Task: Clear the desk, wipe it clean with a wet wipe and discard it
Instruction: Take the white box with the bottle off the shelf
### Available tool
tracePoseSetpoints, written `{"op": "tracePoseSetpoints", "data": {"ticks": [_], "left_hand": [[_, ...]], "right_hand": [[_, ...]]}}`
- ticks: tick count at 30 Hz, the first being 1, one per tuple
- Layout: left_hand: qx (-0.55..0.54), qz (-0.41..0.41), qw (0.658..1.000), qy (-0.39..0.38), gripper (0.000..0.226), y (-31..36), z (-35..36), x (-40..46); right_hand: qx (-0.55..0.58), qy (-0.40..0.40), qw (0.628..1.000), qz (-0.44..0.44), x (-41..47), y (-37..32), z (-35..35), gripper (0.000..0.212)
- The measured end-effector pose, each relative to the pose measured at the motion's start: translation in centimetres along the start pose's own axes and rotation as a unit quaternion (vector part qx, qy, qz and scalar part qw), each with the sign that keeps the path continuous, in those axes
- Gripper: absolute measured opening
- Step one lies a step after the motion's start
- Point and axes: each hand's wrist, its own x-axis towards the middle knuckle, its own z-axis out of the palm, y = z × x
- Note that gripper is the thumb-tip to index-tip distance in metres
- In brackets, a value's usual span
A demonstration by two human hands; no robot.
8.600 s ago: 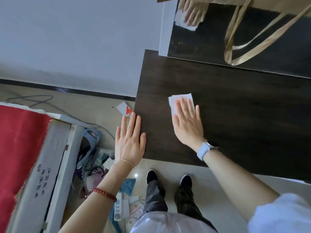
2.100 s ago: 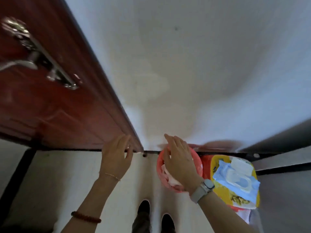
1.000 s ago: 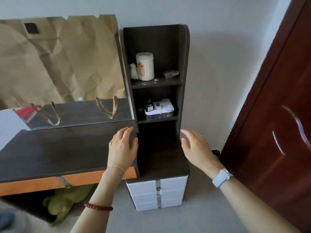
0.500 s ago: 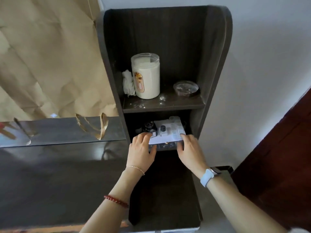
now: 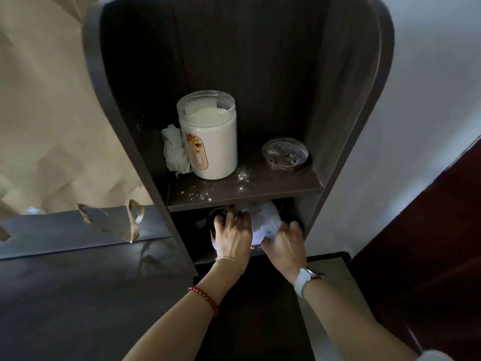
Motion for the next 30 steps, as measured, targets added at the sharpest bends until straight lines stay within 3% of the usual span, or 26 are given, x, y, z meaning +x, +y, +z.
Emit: {"op": "tracePoseSetpoints", "data": {"ticks": [4, 10, 14, 18, 22, 25, 30], "left_hand": [[-0.016, 0.032, 0.999, 0.019, 0.016, -0.6, 0.2, 0.0], [-0.160, 0.028, 0.983, 0.080, 0.038, -1.0, 0.1, -2.4], [-0.249, 0.022, 0.960, 0.125, 0.031, -1.5, -0.6, -6.0], [-0.304, -0.051, 0.948, 0.077, 0.020, -3.2, 0.7, -11.1], [-0.310, -0.155, 0.938, 0.010, 0.021, -5.1, 1.7, -16.1], [-0.286, -0.209, 0.935, -0.020, 0.026, -6.3, 1.5, -18.6], [-0.233, -0.290, 0.928, -0.035, 0.036, -8.7, 0.9, -21.4]], "right_hand": [[0.054, 0.023, 0.998, -0.024, -2.3, 1.3, -0.1, 0.038], [0.142, 0.027, 0.989, -0.002, -6.2, 4.1, -0.2, 0.044], [0.180, 0.039, 0.981, -0.061, -10.0, 7.3, 1.2, 0.054], [0.094, -0.064, 0.988, -0.108, -12.4, 9.2, 4.5, 0.062], [-0.003, -0.181, 0.977, -0.113, -11.8, 9.6, 9.4, 0.054], [-0.047, -0.252, 0.961, -0.105, -10.6, 9.7, 12.5, 0.048], [-0.152, -0.320, 0.916, -0.186, -8.5, 9.9, 16.5, 0.058]]}}
